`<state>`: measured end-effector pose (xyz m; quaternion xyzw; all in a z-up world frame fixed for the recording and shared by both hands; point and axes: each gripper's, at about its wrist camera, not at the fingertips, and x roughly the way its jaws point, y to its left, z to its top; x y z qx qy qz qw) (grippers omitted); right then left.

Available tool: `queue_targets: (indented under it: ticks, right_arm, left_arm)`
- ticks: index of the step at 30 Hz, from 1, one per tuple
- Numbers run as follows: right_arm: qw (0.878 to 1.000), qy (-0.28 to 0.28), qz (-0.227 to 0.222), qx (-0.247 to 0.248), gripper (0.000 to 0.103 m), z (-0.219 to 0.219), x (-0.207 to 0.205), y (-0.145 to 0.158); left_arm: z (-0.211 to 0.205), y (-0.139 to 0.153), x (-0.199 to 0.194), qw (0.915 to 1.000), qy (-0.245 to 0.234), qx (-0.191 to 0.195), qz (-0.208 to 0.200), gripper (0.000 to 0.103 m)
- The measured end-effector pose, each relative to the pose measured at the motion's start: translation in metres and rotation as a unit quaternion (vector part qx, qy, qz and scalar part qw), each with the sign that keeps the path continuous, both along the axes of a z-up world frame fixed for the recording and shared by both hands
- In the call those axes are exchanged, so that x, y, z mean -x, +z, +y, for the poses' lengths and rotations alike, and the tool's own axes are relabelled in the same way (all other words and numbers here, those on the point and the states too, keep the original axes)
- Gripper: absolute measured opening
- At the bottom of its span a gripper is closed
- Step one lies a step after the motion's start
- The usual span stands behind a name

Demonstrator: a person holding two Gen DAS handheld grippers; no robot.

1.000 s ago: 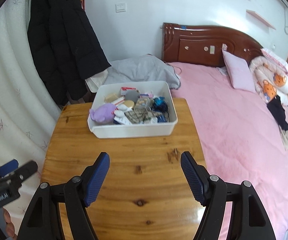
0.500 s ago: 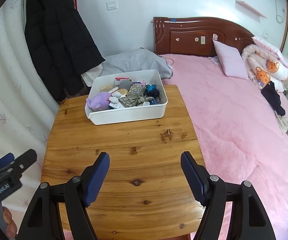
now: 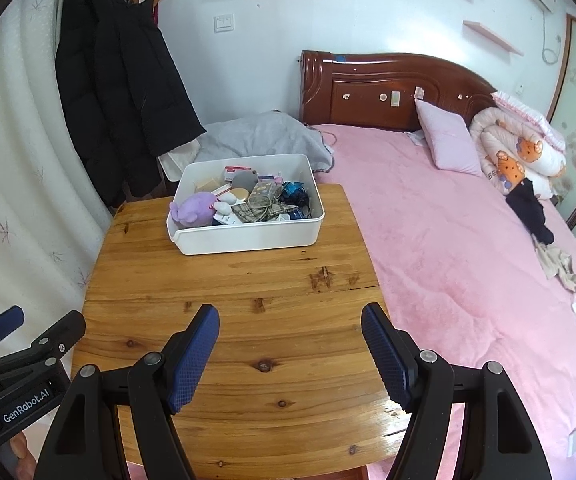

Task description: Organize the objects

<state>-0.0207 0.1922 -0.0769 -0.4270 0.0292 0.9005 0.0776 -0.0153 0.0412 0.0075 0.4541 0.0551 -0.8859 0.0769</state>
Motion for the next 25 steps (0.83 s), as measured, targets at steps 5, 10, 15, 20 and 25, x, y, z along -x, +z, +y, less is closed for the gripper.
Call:
queue_targets:
  ticks: [5, 10, 15, 20, 25]
  right_arm:
    - [1.000, -0.004, -0.013, 0.002, 0.075, 0.0004, -0.0034, -0.0062]
    - [1.000, -0.012, -0.017, 0.006, 0.075, 0.0028, -0.0051, -0.0067]
    - [1.000, -0.012, -0.016, 0.002, 0.075, 0.0012, -0.0062, -0.0059]
    - [1.000, -0.015, -0.017, 0.001, 0.075, -0.0006, -0.0060, -0.0070]
    - [1.000, -0.016, -0.020, 0.001, 0.075, -0.0028, -0.0037, -0.0083]
  left_arm:
    - [0.0014, -0.0001, -0.0035, 1.0000, -0.002, 0.003, 0.000, 0.095]
    - [0.0011, -0.0007, -0.0043, 1.0000, -0.002, 0.003, -0.001, 0.095]
    - [-0.0004, -0.0018, -0.0056, 1.0000, -0.002, 0.000, -0.003, 0.095]
    - [0.0001, -0.0032, -0.0058, 1.0000, -0.005, -0.004, -0.005, 0.095]
    - [0.0018, -0.0051, -0.0047, 0.9998, -0.012, -0.010, -0.008, 0.094]
